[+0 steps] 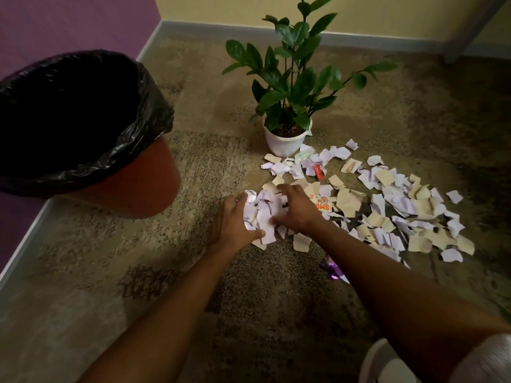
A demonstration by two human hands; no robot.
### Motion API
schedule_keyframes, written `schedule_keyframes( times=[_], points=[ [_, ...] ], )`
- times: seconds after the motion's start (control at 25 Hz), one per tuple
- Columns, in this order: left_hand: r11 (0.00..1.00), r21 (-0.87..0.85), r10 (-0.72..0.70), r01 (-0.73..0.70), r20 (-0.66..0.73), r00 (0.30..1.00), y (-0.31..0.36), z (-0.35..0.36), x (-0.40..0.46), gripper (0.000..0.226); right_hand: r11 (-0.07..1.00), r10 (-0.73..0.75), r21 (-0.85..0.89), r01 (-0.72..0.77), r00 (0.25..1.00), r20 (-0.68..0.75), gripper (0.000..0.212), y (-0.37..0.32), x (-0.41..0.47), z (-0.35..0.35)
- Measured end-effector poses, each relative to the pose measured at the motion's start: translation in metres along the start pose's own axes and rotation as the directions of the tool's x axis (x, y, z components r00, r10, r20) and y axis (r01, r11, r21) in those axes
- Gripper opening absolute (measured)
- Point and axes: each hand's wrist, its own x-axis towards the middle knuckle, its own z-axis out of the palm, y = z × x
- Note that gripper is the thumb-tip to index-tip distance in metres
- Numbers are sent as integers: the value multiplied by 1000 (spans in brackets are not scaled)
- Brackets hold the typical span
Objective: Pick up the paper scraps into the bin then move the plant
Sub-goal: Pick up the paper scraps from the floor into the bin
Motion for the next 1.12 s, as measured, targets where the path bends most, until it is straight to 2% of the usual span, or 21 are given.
schedule_keyframes(
  times=[0.08, 0.16, 0.32, 0.44, 0.56, 0.68, 0.8, 1.0, 1.12],
  points=[
    [995, -92, -30, 38, 87, 996, -1, 6, 1, 97, 999, 3, -35, 1, 992, 128, 104, -8, 3, 13],
    [995, -98, -20, 30, 98, 995, 3, 9, 0, 78, 999, -22, -43, 30, 986, 166, 99, -17, 3, 27],
    [998, -53, -21, 23, 39, 999, 6, 4, 1, 45, 998, -64, 5, 64, 996, 55, 55, -25, -3, 40],
    [998, -51, -43, 43, 4, 999, 15, -9, 3, 25, 996, 14, 91, -9, 998, -57, 17, -31, -5, 28],
    [997, -44, -60, 58, -60, 996, 35, -30, 12, 27, 986, 58, 165, -35, 989, -137, 10, -49, 0, 3],
    [993, -107, -70, 56, -137, 988, 57, -67, 23, 27, 977, 11, 209, 42, 970, -245, 10, -76, 4, -29],
    [996, -84, -35, 14, -251, 967, 77, -118, 29, 26, 955, -46, 259, 143, 937, -346, 6, -113, 7, -62],
    [988, -84, 67, -126, -503, 861, 97, -221, 14, 24, 871, -158, 338, 357, 854, -495, 6, -197, 5, -108],
    [978, -89, 93, -190, -627, 773, 87, -275, -5, 18, 782, -243, 397, 481, 821, -516, 8, -254, 6, -117]
  ],
)
